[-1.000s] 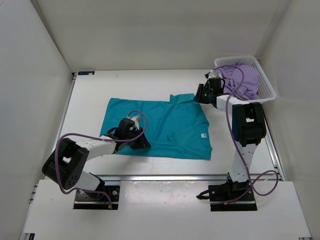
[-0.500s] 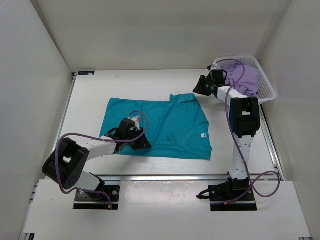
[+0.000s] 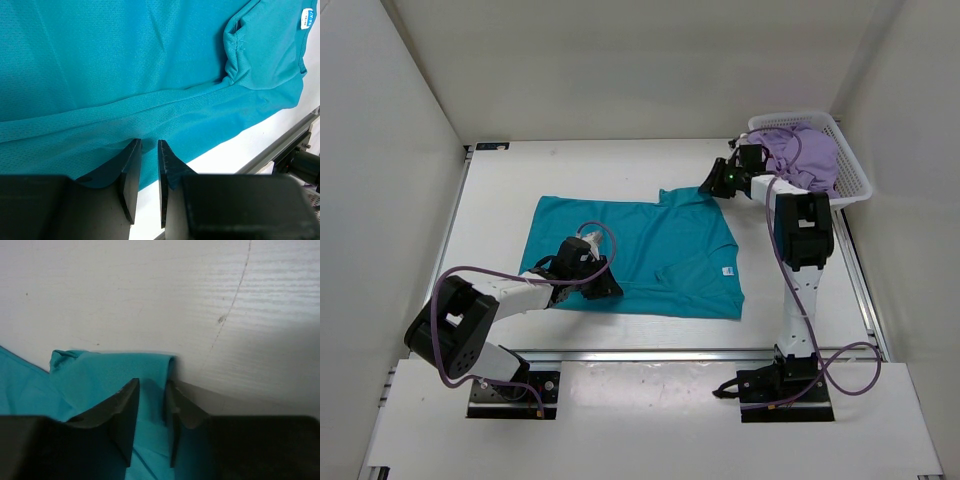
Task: Fold and stack the t-shirts
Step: Grap the side of the flattened tshirt furthest away from the robot with both arms
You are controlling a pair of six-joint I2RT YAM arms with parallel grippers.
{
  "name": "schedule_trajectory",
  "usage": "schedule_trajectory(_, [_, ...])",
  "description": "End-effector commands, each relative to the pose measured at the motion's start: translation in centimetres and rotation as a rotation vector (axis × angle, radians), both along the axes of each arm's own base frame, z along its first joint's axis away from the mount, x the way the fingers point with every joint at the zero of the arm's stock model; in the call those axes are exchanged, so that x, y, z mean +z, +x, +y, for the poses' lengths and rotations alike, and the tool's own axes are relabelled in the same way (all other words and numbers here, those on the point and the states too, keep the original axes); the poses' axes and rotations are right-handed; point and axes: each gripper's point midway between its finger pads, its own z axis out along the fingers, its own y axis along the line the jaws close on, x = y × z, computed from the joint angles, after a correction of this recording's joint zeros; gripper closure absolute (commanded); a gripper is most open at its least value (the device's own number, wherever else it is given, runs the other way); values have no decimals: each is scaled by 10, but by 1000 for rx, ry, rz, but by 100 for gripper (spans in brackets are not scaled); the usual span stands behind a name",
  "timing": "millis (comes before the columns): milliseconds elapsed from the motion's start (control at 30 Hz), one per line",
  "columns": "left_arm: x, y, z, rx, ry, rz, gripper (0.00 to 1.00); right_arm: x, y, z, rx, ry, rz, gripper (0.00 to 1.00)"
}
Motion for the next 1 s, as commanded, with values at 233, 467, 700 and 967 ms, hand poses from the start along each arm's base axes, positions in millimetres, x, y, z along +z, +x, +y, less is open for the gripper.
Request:
schedule_trajectory(233, [8, 2, -5, -7, -24, -28, 70, 71, 20, 21, 77, -3, -208, 99])
schedule_trajectory(467, [18, 7, 0, 23, -39, -63, 70, 111, -81, 43, 97, 35, -365, 100])
schedule_trajectory(700, [18, 4, -3, 7, -45, -60, 69, 40, -121, 36, 99, -28, -150, 96])
schedule_trajectory(967, [27, 17, 1, 38, -55, -72, 69, 27, -161, 45, 195, -194, -183, 83])
